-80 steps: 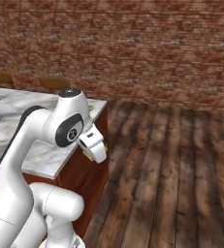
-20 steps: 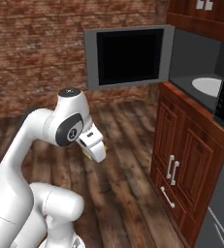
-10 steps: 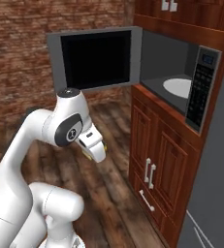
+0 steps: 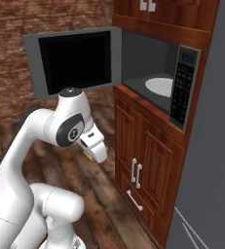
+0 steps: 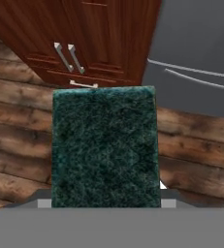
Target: Place the sponge inside the microwave to prepare for sanitizing.
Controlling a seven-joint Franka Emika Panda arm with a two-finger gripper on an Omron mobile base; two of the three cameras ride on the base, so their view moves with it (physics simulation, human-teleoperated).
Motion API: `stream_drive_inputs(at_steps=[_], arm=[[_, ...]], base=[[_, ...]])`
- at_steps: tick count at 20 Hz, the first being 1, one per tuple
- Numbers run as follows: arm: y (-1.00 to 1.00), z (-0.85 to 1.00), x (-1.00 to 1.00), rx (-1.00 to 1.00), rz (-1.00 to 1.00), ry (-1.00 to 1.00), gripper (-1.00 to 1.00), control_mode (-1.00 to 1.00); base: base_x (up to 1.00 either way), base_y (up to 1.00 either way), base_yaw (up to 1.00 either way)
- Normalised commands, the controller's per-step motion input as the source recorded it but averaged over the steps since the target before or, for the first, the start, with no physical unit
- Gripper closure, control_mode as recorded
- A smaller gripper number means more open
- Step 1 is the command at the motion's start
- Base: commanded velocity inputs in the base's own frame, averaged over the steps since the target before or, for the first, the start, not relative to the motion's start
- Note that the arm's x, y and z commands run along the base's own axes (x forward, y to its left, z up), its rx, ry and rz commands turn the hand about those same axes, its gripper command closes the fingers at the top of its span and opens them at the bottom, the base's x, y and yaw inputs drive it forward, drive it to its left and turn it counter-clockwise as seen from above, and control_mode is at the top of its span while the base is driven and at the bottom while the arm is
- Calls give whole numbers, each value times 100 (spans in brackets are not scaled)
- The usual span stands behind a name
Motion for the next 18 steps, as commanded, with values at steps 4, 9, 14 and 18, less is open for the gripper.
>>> stream_drive_inputs(at_steps=[4, 9, 14, 18], arm=[[0, 0, 0, 0, 0, 0, 100, 100], [0, 0, 0, 0, 0, 0, 100, 100], [0, 0, 0, 0, 0, 0, 100, 100], [0, 0, 0, 0, 0, 0, 100, 100]], base=[[73, 3, -31], [70, 1, -33], [44, 31, -25], [42, 35, -21]])
